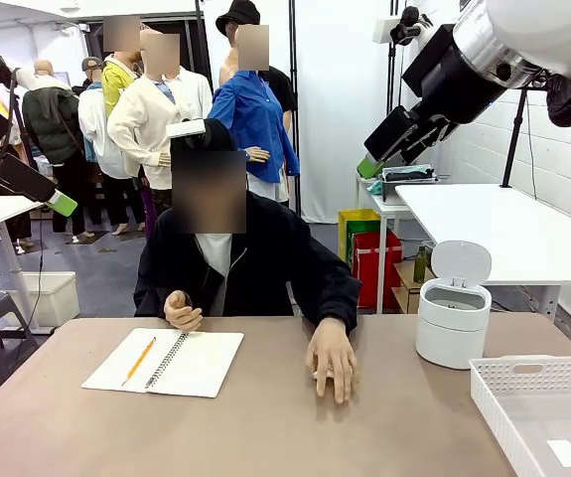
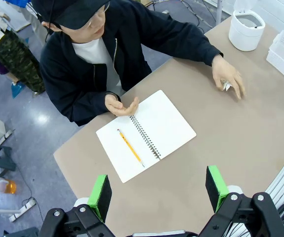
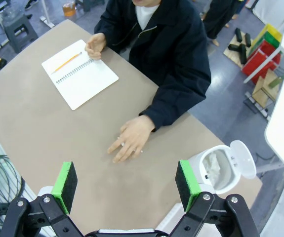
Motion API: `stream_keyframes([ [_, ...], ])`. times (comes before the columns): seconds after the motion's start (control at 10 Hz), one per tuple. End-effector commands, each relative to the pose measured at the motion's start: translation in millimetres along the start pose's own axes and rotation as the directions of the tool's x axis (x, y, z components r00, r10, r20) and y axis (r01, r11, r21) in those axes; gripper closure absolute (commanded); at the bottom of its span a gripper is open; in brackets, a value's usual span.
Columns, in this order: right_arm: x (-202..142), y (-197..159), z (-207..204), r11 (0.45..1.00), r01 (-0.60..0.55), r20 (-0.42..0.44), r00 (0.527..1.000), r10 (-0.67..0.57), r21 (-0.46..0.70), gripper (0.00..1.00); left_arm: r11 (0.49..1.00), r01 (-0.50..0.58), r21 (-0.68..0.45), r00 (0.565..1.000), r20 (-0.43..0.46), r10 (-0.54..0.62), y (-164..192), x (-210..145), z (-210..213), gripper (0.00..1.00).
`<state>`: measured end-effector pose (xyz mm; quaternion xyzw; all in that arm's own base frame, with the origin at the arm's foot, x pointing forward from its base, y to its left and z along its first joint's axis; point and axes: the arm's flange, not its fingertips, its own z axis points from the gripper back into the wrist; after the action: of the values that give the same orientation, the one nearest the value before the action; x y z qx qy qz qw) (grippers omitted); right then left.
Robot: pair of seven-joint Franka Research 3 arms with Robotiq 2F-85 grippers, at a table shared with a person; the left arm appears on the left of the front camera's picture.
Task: Sort the paper based on its condition.
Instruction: If a person hands you a paper, place it in the Organizing basket , and if it's crumpled, put it in the Trash can.
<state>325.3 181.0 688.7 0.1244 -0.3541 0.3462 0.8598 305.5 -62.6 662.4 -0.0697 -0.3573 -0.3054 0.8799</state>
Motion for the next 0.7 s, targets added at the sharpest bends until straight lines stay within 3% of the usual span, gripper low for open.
stream_keyframes([
  [0.0, -0.3, 0.0, -0.4, 1.000, 0.002, -0.001, 1.000, -0.002, 0.001, 0.00, 1.000, 0.000, 0.000, 1.000, 0.000, 0.000, 0.1, 0.0, -0.1, 0.00],
  [0.6, -0.3, 0.0, -0.4, 1.000, 0.002, -0.001, 1.000, -0.002, 0.001, 0.00, 1.000, 0.000, 0.000, 1.000, 0.000, 0.000, 0.1, 0.0, -0.1, 0.00],
])
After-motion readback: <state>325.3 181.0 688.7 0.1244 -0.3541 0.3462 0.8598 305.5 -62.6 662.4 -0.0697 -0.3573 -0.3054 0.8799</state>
